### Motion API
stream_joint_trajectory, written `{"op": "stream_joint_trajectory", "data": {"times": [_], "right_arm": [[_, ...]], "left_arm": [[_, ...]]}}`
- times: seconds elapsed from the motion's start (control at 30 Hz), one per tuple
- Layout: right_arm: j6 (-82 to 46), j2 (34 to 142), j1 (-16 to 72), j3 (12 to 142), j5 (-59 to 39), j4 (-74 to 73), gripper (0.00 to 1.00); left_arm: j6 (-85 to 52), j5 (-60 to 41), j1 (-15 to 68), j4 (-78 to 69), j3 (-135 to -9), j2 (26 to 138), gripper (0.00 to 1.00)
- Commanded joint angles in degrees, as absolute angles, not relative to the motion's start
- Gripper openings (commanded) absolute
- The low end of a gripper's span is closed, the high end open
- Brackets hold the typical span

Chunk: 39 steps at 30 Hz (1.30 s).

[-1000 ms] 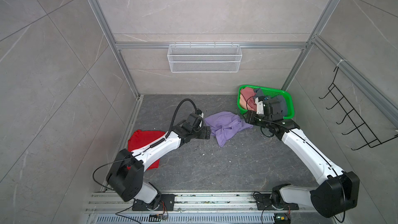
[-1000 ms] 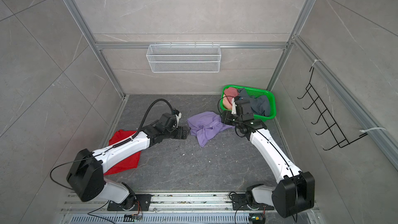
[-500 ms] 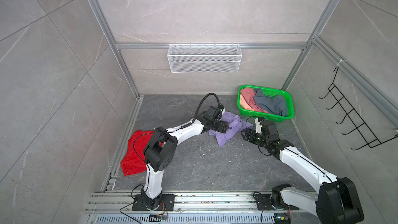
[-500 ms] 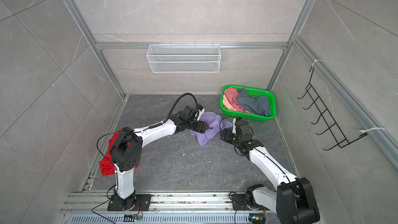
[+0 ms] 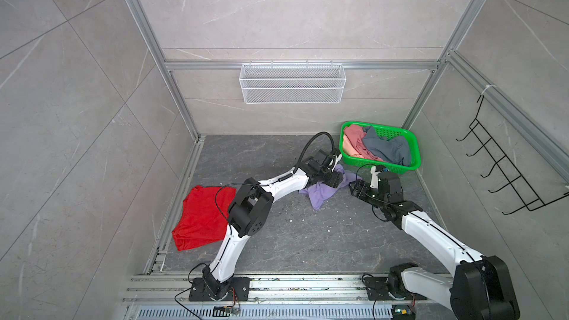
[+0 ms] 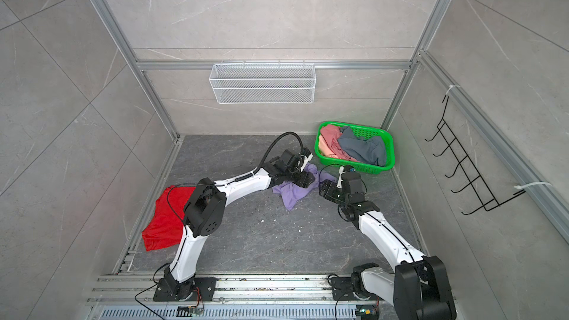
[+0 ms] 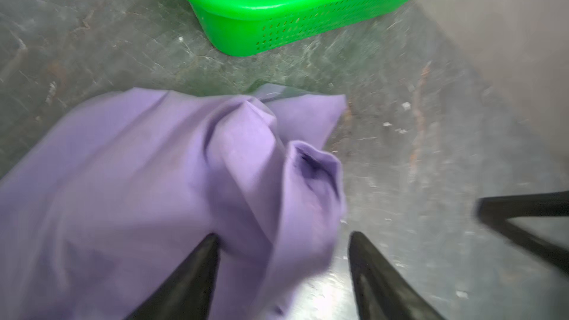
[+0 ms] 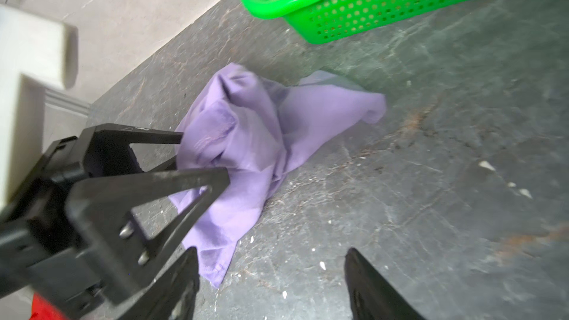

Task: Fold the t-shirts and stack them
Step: 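Grasp the purple t-shirt with the left gripper while the right gripper grasps another edge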

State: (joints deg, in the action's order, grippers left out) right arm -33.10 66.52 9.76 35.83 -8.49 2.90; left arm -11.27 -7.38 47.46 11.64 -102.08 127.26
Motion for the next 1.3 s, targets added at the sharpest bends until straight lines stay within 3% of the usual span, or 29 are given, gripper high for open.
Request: {"op": "stream_joint_trajectory", "data": {"times": [0.0,0.07,0.13,0.27,0.53,1.03,1.1,1.2,1.27], "right_arm": [[-34.83,66.78,7.75,34.81,-9.61,0.45,0.75],[-35.38,68.47,7.23,35.44,-9.76,-0.04,0.75],[-36.4,70.53,6.9,36.43,-9.28,-0.48,0.75],[-39.62,75.92,6.15,38.58,-8.35,-1.5,0.75],[-42.83,88.22,6.07,44.35,-8.07,-7.71,0.74],[-44.56,108.35,10.28,57.79,-5.59,-8.17,0.69],[-44.65,110.28,10.55,59.46,-5.59,-8.44,0.6],[-44.78,110.36,10.55,60.78,-4.59,-8.09,0.18],[-43.78,107.49,10.59,60.34,-4.19,-7.94,0.06]], "left_arm": [[-11.26,-3.72,47.24,12.63,-105.91,128.29,0.38],[-11.65,-2.67,47.13,12.26,-104.85,126.56,0.22],[-11.77,-1.8,47.11,10.92,-101.39,122.49,0.12],[-12.13,0.23,47.11,7.32,-90.75,109.96,0.01],[-12.06,9.0,46.09,8.57,-71.43,86.57,0.0],[-13.2,13.83,43.46,9.21,-62.84,75.88,0.0],[-13.01,14.06,43.34,9.47,-62.86,75.16,0.0],[-12.93,14.74,43.03,10.19,-62.71,73.44,0.0],[-12.59,15.63,42.7,11.07,-62.43,71.83,0.0]]}}
